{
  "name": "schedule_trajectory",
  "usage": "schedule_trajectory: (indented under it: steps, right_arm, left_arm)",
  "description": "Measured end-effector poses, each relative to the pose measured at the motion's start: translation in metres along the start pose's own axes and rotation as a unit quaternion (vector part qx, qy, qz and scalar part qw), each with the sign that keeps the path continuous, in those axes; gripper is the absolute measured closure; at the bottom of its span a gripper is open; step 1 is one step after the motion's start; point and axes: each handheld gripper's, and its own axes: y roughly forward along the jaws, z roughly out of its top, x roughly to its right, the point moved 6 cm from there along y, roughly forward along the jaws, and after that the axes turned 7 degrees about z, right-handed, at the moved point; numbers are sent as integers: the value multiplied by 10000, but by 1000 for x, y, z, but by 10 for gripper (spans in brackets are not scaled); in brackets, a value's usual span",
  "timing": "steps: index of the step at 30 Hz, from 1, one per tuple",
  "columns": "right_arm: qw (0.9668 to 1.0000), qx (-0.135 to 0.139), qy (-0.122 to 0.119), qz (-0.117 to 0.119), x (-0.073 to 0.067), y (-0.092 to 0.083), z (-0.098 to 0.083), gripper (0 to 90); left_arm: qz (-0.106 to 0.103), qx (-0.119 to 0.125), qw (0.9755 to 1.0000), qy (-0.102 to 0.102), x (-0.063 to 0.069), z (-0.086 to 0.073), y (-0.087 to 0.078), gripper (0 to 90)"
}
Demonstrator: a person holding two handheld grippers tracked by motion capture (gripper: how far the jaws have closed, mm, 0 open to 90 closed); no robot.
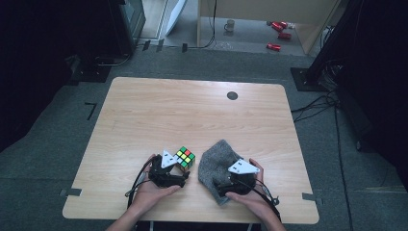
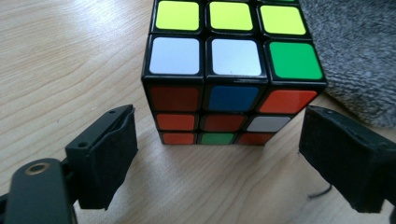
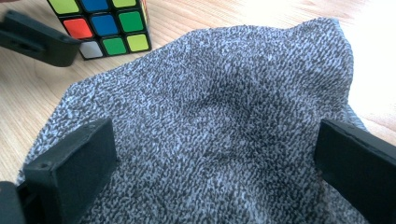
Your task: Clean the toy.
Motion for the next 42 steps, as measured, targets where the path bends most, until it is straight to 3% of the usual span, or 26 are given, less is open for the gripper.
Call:
schedule_trajectory:
  steps: [4, 9, 18, 22, 28, 32, 33, 34, 35, 36, 38, 39, 42]
  right_arm:
    - [10000, 59, -4, -1, -2, -3, 2, 0]
    - [9999, 158, -48, 3, -4, -8, 5, 0]
    - [9997, 203, -112, 50, -11, -5, 10, 0]
    - [9999, 32, -133, 74, -15, 4, 7, 0]
    - [9995, -256, 170, -37, -7, 17, 1, 23]
    - [9992, -332, 230, -70, -6, 17, -1, 169]
    - [9992, -245, 272, -139, -4, 15, -1, 295]
    - [9992, -245, 272, -139, -4, 15, -1, 295]
    - [9988, -90, 406, -239, 0, 13, 0, 512]
    - [9988, -90, 406, -239, 0, 13, 0, 512]
    - [9978, -66, 575, -316, 6, 10, 1, 687]
    - [9974, -143, 679, -175, 10, 10, 4, 770]
    - [9980, -163, 596, -130, 10, 6, 10, 793]
  left_arm:
    - [79, -94, 9999, 67, 4, 5, 8, 168]
    - [211, 5, 9997, 104, 5, 9, 9, 346]
    - [-8, 280, 9996, 13, 2, 9, 1, 352]
    - [-155, 441, 9989, 103, 0, 7, -10, 353]
    - [-192, 636, 9977, 112, -5, 6, -26, 353]
    - [-326, 642, 9974, -45, -10, 6, -26, 353]
    - [-394, 622, 9973, -36, -10, 6, -27, 352]
    - [-465, 582, 9972, 8, -8, 6, -27, 352]
    - [-526, 551, 9971, 58, -6, 6, -27, 353]
    - [-576, 523, 9969, 120, -5, 6, -28, 353]
    - [-591, 543, 9963, 293, -1, 9, -28, 352]
    - [-612, 523, 9961, 349, 0, 10, -29, 352]
    - [-673, 535, 9953, 445, 3, 19, -29, 352]
